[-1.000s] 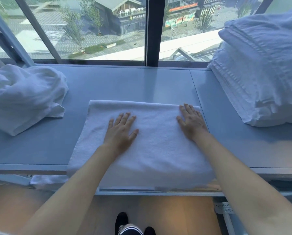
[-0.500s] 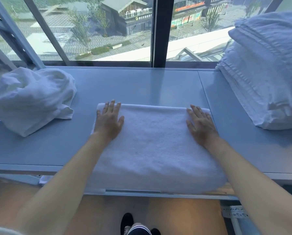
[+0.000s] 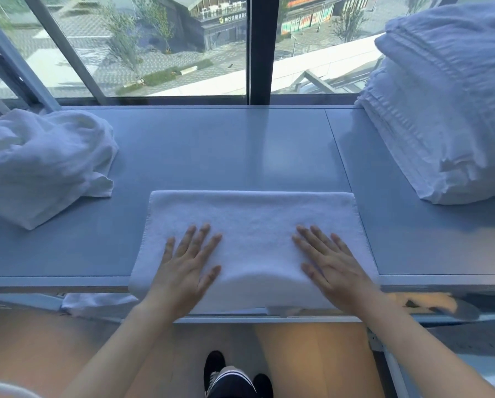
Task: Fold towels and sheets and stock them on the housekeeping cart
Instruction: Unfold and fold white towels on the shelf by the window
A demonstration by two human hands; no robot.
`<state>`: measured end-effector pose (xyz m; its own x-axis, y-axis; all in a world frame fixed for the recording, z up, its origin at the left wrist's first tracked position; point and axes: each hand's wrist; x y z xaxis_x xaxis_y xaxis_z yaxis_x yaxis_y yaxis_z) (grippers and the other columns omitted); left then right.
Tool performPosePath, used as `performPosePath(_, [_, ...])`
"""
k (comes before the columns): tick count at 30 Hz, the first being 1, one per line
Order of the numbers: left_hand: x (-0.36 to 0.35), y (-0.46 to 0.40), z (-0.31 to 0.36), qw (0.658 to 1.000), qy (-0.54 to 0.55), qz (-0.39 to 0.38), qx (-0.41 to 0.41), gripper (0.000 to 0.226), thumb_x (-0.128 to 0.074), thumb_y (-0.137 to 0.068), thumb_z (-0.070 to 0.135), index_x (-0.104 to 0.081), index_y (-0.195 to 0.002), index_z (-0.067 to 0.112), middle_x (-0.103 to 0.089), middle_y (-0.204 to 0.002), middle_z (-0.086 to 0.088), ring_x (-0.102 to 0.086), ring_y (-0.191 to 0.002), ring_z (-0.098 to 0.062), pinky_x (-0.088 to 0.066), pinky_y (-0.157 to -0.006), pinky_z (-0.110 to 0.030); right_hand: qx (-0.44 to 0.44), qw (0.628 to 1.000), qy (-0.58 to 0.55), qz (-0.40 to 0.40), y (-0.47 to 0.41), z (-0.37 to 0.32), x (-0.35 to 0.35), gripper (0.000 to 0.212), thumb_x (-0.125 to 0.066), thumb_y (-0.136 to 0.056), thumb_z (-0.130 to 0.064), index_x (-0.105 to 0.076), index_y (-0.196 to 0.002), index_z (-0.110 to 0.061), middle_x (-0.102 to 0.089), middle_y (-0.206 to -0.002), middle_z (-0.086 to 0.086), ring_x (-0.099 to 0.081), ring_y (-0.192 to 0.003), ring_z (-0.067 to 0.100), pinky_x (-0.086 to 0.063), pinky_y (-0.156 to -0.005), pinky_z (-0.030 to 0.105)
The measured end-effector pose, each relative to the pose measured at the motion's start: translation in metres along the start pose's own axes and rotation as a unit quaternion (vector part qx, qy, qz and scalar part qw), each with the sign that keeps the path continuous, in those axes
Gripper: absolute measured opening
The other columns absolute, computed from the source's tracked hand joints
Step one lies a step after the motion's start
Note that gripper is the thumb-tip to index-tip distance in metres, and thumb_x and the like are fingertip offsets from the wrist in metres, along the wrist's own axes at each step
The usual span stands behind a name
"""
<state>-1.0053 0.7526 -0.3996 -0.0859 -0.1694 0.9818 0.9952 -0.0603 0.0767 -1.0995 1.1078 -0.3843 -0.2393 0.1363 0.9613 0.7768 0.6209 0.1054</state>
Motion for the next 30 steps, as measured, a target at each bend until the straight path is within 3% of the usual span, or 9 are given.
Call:
performPosePath(4, [-0.01,0.02,0.007,1.0,-0.013,0.017,-0.011,0.064,-0.012,-0.105,0.067,-0.001,-0.163,0.043,0.008,-0.172,0.014,0.009,-0.159,-0.015,0.002,-0.125,-0.05,-0.001,1.0,0.019,0.001,0.03,-0.004,-0.012,0.06,-0.014,-0.109,-0.056,0.002,-0.164,-0.038,0.013,-0.17,-0.018,0.013,-0.157,0.008,0.003,-0.126,0.04])
performPosePath(8, [-0.001,0.0,0.007,1.0,-0.003,0.01,0.002,0.064,-0.006,-0.102,0.069,0.005,-0.161,0.047,0.016,-0.17,0.018,0.018,-0.157,-0.01,0.004,-0.127,-0.05,-0.014,0.999,0.042,-0.003,0.008,0.001,-0.001,0.061,-0.005,-0.106,-0.059,0.008,-0.162,-0.04,0.02,-0.168,-0.021,0.022,-0.153,0.003,0.001,-0.128,0.04])
performPosePath(12, [0.0,0.0,0.006,1.0,-0.003,0.012,0.003,0.064,-0.005,-0.102,0.069,0.006,-0.161,0.046,0.016,-0.17,0.018,0.018,-0.157,-0.01,0.002,-0.127,-0.05,0.008,0.999,0.031,-0.011,-0.002,0.009,0.006,0.063,-0.013,-0.106,-0.062,0.006,-0.162,-0.041,0.017,-0.168,-0.021,0.02,-0.154,0.003,-0.002,-0.128,0.043])
performPosePath(17, [-0.006,0.016,0.001,0.999,0.002,0.039,-0.016,0.065,-0.019,-0.105,0.066,-0.008,-0.164,0.04,0.001,-0.173,0.013,0.003,-0.159,-0.013,-0.008,-0.127,-0.049,0.046,0.999,0.017,0.004,0.015,0.02,0.003,0.074,-0.024,-0.103,-0.071,0.0,-0.164,-0.036,0.008,-0.171,-0.015,0.008,-0.158,0.009,-0.003,-0.127,0.041])
performPosePath(23, [-0.004,0.006,0.005,0.999,0.013,0.045,-0.008,0.063,-0.016,-0.105,0.065,-0.005,-0.163,0.043,0.006,-0.172,0.016,0.009,-0.158,-0.01,-0.003,-0.129,-0.047,0.04,0.999,0.021,0.0,0.0,0.024,0.011,0.068,-0.021,-0.104,-0.067,0.002,-0.163,-0.041,0.011,-0.17,-0.019,0.013,-0.156,0.005,-0.003,-0.128,0.041])
performPosePath(26, [-0.005,0.012,0.003,0.995,0.022,0.096,-0.02,0.057,-0.033,-0.106,0.051,-0.036,-0.159,0.03,-0.024,-0.169,0.002,-0.021,-0.157,-0.026,-0.022,-0.125,-0.053,0.047,0.999,0.018,0.004,0.001,0.025,0.01,0.068,-0.022,-0.105,-0.065,0.001,-0.163,-0.039,0.009,-0.171,-0.018,0.011,-0.157,0.006,-0.003,-0.128,0.041])
performPosePath(28, [-0.009,0.021,0.001,0.983,0.024,0.18,-0.042,0.046,-0.042,-0.105,0.035,-0.058,-0.145,0.02,-0.049,-0.154,-0.008,-0.048,-0.14,-0.037,-0.04,-0.111,-0.057,0.046,0.999,0.021,0.008,0.003,0.025,0.008,0.067,-0.021,-0.105,-0.065,0.001,-0.163,-0.039,0.009,-0.171,-0.018,0.011,-0.157,0.006,-0.003,-0.127,0.041])
performPosePath(30, [-0.015,0.032,0.0,0.975,0.026,0.217,-0.043,0.044,-0.043,-0.106,0.033,-0.059,-0.144,0.019,-0.052,-0.153,-0.006,-0.05,-0.14,-0.034,-0.041,-0.11,-0.056,0.041,0.999,0.022,0.014,0.003,0.026,0.008,0.066,-0.019,-0.105,-0.065,0.0,-0.164,-0.039,0.009,-0.171,-0.018,0.011,-0.157,0.005,-0.004,-0.127,0.041])
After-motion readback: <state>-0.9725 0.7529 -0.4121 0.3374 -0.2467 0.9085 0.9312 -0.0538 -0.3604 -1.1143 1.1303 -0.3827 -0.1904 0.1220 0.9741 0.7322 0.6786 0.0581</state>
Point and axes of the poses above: each hand's wrist, its own y-axis away from the middle knuckle, its own x-axis out of the back of the hand, z = x × y
